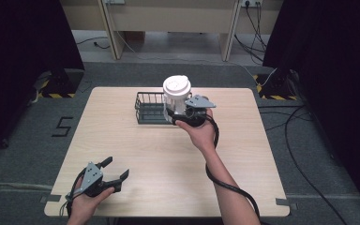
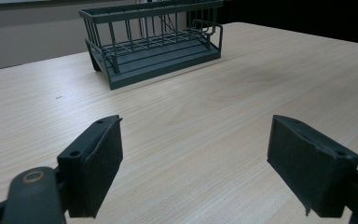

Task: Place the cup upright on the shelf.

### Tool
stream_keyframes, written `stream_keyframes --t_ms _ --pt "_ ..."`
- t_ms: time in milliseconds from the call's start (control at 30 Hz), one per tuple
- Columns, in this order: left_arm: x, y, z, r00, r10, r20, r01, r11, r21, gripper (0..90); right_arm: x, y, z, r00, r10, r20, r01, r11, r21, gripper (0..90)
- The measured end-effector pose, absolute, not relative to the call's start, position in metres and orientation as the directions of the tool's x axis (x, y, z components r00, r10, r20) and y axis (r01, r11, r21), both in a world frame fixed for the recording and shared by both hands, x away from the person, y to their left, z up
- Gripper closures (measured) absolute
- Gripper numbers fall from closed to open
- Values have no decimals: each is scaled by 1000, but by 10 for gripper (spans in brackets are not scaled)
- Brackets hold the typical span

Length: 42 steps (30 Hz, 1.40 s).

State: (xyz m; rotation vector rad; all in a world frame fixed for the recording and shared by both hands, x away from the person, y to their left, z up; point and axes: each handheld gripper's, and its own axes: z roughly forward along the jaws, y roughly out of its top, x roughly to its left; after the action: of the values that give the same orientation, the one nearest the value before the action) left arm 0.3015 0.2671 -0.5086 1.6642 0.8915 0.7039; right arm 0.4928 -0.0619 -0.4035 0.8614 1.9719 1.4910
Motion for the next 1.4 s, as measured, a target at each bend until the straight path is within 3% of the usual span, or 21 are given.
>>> stream_keyframes --t_ms 833,1400 --pt "302 268 -509 547 837 10 209 -148 967 175 525 -54 -382 -622 783 -14 174 155 972 185" --pt "302 267 -509 548 837 5 209 -143 967 175 552 -53 -391 -581 814 13 229 149 962 186"
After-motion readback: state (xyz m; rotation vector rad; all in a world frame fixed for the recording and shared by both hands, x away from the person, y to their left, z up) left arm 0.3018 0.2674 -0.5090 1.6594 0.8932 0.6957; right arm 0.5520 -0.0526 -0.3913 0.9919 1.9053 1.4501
